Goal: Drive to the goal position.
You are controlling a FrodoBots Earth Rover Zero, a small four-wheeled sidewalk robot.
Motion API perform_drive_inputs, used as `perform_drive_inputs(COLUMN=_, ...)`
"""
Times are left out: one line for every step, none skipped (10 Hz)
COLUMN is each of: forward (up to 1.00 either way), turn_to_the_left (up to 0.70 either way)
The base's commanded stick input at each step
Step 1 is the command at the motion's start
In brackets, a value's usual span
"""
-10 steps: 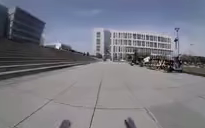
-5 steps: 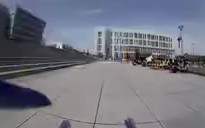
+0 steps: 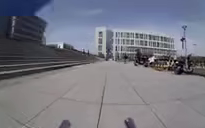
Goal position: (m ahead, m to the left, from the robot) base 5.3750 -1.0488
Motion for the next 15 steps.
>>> perform_drive_inputs(forward=0.70, turn_to_the_left=0.00)
perform_drive_inputs(forward=0.70, turn_to_the_left=0.00)
perform_drive_inputs(forward=0.70, turn_to_the_left=0.00)
perform_drive_inputs(forward=0.70, turn_to_the_left=0.00)
perform_drive_inputs(forward=0.70, turn_to_the_left=0.00)
perform_drive_inputs(forward=0.70, turn_to_the_left=0.00)
perform_drive_inputs(forward=0.70, turn_to_the_left=0.00)
perform_drive_inputs(forward=0.70, turn_to_the_left=0.00)
perform_drive_inputs(forward=0.70, turn_to_the_left=0.00)
perform_drive_inputs(forward=0.70, turn_to_the_left=0.00)
perform_drive_inputs(forward=0.70, turn_to_the_left=0.00)
perform_drive_inputs(forward=0.70, turn_to_the_left=0.00)
perform_drive_inputs(forward=0.70, turn_to_the_left=0.00)
perform_drive_inputs(forward=0.70, turn_to_the_left=0.00)
perform_drive_inputs(forward=0.70, turn_to_the_left=0.00)
